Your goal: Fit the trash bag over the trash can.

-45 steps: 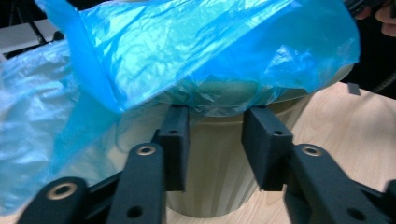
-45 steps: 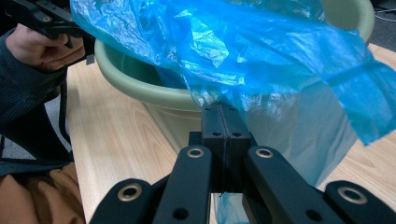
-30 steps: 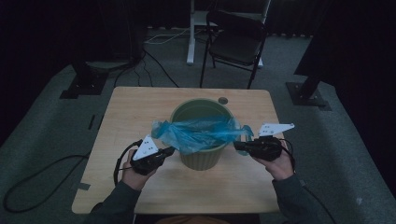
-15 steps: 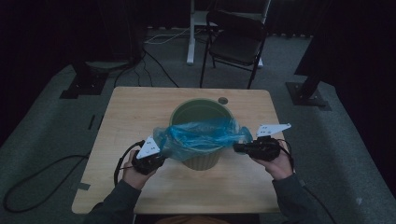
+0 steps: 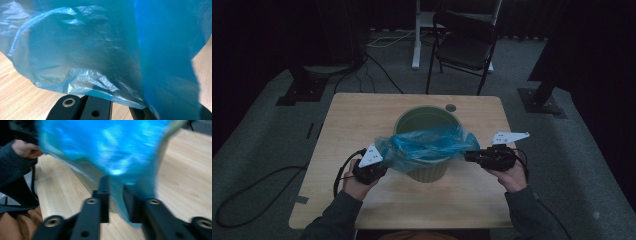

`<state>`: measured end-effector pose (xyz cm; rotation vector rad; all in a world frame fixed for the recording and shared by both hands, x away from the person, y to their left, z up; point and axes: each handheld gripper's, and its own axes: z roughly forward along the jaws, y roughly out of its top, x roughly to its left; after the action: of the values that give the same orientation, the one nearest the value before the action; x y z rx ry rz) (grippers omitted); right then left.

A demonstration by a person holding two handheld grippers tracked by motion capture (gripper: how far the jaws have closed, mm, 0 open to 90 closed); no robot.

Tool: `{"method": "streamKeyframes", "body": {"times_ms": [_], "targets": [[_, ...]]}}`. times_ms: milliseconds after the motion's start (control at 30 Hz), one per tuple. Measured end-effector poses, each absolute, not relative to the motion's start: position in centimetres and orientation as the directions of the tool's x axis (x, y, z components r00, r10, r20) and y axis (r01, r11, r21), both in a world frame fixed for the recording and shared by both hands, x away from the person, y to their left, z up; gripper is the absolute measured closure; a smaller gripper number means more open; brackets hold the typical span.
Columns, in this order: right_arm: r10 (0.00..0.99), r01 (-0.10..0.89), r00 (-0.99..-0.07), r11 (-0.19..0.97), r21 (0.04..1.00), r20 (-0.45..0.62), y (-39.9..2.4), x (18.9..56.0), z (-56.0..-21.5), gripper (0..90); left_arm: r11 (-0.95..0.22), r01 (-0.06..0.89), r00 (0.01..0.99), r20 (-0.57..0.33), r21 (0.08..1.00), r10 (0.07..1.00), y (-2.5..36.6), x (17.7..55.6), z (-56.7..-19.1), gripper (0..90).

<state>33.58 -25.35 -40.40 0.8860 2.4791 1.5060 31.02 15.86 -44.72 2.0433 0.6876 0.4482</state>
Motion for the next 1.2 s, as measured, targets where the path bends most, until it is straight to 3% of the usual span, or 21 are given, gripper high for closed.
{"method": "streamKeyframes", "body": {"times_ms": [67,167,433,500,567,633,667,1200], "targets": [[0.519,0.388,-0.837,0.343,0.855,0.172,-25.0,33.0,-39.6,64.5,-0.434,0.297,0.779,0.047,0.85,0.625,15.8,31.0,-44.7,90.0],[0.514,0.367,-0.843,0.335,0.868,0.159,-24.6,32.9,-38.9,59.7,-0.435,0.296,0.779,0.049,0.85,0.626,15.8,31.0,-44.7,90.0],[0.56,0.361,-0.818,0.319,0.876,0.133,-24.0,33.5,-38.4,54.6,-0.436,0.292,0.778,0.054,0.851,0.626,15.8,31.0,-44.7,90.0],[0.571,0.371,-0.81,0.319,0.872,0.135,-24.1,33.6,-38.5,62.5,-0.439,0.291,0.779,0.056,0.85,0.625,15.8,31.0,-44.7,90.0],[0.566,0.375,-0.812,0.32,0.87,0.142,-24.3,33.7,-38.6,78.2,-0.438,0.291,0.777,0.057,0.851,0.627,15.8,31.0,-44.7,90.0],[0.567,0.378,-0.811,0.319,0.869,0.145,-24.3,33.7,-38.6,81.8,-0.439,0.292,0.776,0.058,0.85,0.628,15.8,31.0,-44.7,90.0],[0.574,0.387,-0.804,0.307,0.87,0.155,-24.6,33.9,-38.7,89.6,-0.438,0.292,0.775,0.058,0.85,0.63,15.9,31.1,-44.7,90.0],[0.696,0.442,-0.699,0.24,0.864,0.164,-26.7,35.1,-38.9,90.0,-0.43,0.297,0.747,0.073,0.853,0.661,17.1,31.5,-44.7,90.0]]}}
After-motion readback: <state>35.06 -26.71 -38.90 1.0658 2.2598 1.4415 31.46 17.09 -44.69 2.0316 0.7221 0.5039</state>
